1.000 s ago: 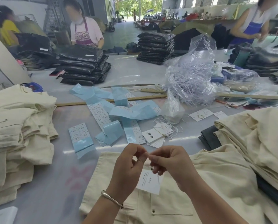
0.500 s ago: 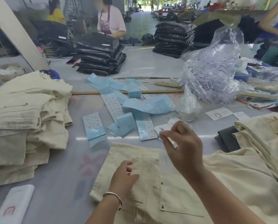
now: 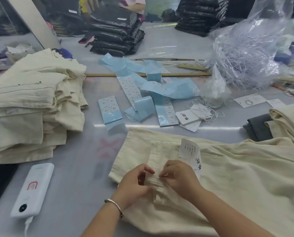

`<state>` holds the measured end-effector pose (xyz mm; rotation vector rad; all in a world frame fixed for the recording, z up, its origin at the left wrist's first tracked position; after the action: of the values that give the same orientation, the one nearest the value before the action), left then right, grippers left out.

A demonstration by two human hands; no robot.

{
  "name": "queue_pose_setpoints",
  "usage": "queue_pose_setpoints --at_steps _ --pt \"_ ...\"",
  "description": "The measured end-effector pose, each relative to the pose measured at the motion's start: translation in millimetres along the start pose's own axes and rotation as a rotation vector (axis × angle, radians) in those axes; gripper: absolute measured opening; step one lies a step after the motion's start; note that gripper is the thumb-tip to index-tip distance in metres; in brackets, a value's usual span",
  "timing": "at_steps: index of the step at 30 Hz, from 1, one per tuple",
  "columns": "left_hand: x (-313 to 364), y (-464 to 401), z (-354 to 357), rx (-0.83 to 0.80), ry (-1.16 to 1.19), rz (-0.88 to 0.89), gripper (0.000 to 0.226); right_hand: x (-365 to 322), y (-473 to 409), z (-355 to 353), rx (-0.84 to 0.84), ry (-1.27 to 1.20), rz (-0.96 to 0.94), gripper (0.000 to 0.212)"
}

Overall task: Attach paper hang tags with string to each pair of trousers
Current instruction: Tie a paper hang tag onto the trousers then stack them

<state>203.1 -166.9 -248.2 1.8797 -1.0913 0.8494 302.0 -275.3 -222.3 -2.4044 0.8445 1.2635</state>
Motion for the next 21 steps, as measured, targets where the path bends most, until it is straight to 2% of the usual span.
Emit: queue_pose_setpoints --at_steps 4,9,13,17,21 --pt "5.1 0.5 -4.2 0.095 -0.105 0.058 0.044 1.3 -3.9 11.7 -0.080 0.032 0.048 0.011" --pt "5.1 0.4 -6.8 0.148 -0.151 0.123 0.042 8.0 -6.2 14.0 -0.244 -0.044 0.239 0.012" --pt "9.0 3.5 -9.0 0.288 -0.154 0.173 0.029 -2.6 -13.9 17.8 -0.355 0.018 0.295 0.011" --pt "12.8 7.5 -12.9 0.417 -0.168 0.195 0.026 -6.0 -19.2 10.0 -0.382 -0.099 0.393 0.014" --pt "22.4 13.8 -14.9 0.473 -0.207 0.242 0.018 -3.9 -18.1 8.4 -0.415 -0.149 0.456 0.017"
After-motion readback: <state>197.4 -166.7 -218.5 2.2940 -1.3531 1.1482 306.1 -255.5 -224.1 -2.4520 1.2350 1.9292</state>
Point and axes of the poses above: each hand's wrist, its own y-axis away from the middle knuckle, its own z-axis out of the palm, x = y × z, the point moved 8 cm from there along -y, towards the middle knuckle, and after that the axes turned 14 degrees about -y, right-handed, at the moved point
